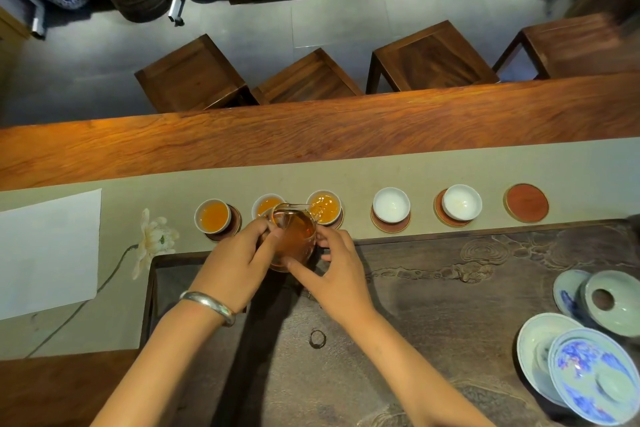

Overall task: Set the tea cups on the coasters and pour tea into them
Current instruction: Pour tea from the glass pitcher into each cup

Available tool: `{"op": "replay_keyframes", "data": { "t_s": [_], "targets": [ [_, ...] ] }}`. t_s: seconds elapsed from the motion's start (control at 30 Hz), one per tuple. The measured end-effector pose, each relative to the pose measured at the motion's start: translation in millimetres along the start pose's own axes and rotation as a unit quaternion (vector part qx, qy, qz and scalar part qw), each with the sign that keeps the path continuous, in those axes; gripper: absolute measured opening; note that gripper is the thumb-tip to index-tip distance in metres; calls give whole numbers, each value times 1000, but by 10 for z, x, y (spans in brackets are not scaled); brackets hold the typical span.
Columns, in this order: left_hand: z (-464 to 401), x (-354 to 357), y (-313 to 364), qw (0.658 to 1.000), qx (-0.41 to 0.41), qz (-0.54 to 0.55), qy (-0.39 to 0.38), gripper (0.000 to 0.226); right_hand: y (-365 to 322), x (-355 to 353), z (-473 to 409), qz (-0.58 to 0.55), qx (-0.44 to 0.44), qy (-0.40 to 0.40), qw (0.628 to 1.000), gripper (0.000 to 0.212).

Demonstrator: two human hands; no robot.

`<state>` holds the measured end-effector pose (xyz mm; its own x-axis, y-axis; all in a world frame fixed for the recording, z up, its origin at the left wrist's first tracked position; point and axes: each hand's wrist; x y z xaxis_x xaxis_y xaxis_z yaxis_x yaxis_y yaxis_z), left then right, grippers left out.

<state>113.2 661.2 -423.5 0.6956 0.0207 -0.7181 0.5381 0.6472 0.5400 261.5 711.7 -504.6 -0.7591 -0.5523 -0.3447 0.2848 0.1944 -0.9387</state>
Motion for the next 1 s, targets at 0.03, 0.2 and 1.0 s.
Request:
{"op": "replay_keyframes", "data": {
  "t_s": [0.03, 0.2, 1.0],
  "targets": [
    [0, -1, 0, 1000, 0, 1, 0, 23, -1, -1, -1, 0, 0, 0, 1000, 58],
    [11, 1, 12, 1000, 0, 1, 0, 22, -2, -17, 1, 3, 0, -1, 1000, 58],
    [81, 159, 355, 998, 59, 31, -21, 20, 28, -458, 75, 14, 8, 47, 999, 79]
  ]
}}
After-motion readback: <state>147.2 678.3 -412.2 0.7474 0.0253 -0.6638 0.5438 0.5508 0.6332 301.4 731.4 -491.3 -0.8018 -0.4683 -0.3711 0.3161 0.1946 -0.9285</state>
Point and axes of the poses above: each hand's wrist, its own z-axis away from the middle knuckle, its own x-axis out of the palm, y = z × x, and after that the axes turned 12 degrees about -x, right-handed
